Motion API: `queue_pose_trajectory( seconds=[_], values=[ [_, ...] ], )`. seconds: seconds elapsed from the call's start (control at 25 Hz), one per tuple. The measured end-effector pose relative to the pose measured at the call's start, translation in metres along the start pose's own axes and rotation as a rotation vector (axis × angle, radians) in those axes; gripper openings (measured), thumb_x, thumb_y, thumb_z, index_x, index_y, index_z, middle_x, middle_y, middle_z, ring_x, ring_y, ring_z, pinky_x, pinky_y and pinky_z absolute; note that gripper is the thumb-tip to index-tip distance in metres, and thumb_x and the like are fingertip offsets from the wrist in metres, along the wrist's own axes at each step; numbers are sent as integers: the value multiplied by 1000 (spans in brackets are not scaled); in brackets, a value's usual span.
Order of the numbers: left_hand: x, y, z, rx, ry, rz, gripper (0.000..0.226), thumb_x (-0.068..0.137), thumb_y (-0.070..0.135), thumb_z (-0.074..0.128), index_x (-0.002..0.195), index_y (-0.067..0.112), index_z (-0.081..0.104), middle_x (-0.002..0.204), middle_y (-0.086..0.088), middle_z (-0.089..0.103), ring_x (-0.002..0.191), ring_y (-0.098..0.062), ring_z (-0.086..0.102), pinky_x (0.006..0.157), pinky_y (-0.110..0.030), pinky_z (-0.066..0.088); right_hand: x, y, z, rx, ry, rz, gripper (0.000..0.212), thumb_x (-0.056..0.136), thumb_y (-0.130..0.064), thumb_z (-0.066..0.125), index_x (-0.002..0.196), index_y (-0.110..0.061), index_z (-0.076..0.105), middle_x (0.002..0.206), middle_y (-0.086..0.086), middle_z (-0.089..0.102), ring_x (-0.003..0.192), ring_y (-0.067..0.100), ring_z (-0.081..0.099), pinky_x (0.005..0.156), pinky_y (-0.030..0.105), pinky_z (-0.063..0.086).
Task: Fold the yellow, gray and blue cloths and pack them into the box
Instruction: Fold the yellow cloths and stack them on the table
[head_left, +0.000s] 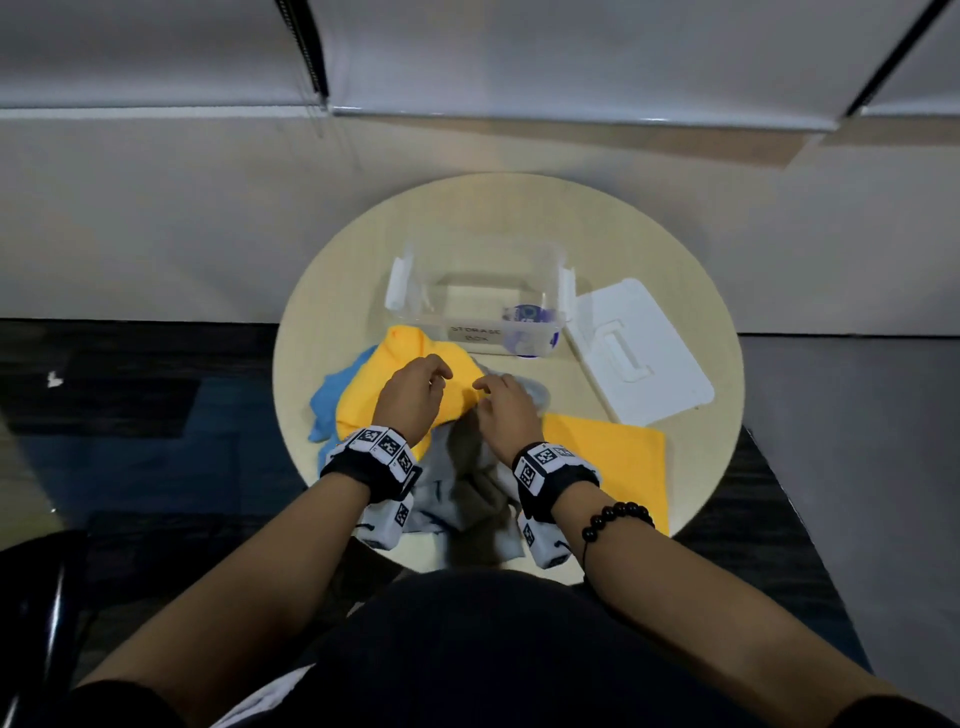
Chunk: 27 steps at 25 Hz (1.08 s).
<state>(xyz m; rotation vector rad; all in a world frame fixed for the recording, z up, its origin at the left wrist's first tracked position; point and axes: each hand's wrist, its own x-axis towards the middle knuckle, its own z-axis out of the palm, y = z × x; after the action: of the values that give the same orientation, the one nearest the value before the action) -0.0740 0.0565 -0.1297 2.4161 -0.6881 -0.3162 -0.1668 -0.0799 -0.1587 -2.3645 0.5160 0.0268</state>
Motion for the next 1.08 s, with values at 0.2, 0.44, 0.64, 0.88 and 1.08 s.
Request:
queue_pose_trajectory(
  seconds=[0.2,0.44,0.64,0.88,1.08],
  values=[
    [-14,-46,-28,226,-74,-221,36,86,31,70,112,13,53,112,-10,53,100,-33,56,86,-43,45,7,-38,18,-33,-26,-53,30,100,-16,46,126,-18,62,128,6,58,115,26,58,89,34,46],
    [-18,-68,-44,206,-35,-311,22,96,16,55,117,11,60,113,-14,65,105,-36,60,88,-40,47,8,-51,32,-3,-186,-15,32,100,-6,45,130,-8,58,133,14,48,120,32,52,99,42,45],
    [-3,-42,-70,-166,209,-353,16,103,15,40,116,10,48,95,-12,61,88,-37,57,80,-44,45,11,-53,27,28,-259,54,31,104,-9,38,128,-9,57,129,17,52,108,34,59,94,44,49],
    [19,9,-124,-357,215,-55,10,100,23,59,103,14,61,91,2,64,85,-18,58,72,-29,40,24,-83,-24,462,122,33,43,101,-30,56,142,-24,43,126,8,55,103,26,66,93,47,56],
    [24,54,-167,-538,327,141,18,90,19,73,104,19,63,94,4,69,84,-9,63,74,-23,48,36,-120,-69,569,232,-105,20,100,-21,57,120,-25,57,113,5,66,65,18,71,59,25,56]
  ],
)
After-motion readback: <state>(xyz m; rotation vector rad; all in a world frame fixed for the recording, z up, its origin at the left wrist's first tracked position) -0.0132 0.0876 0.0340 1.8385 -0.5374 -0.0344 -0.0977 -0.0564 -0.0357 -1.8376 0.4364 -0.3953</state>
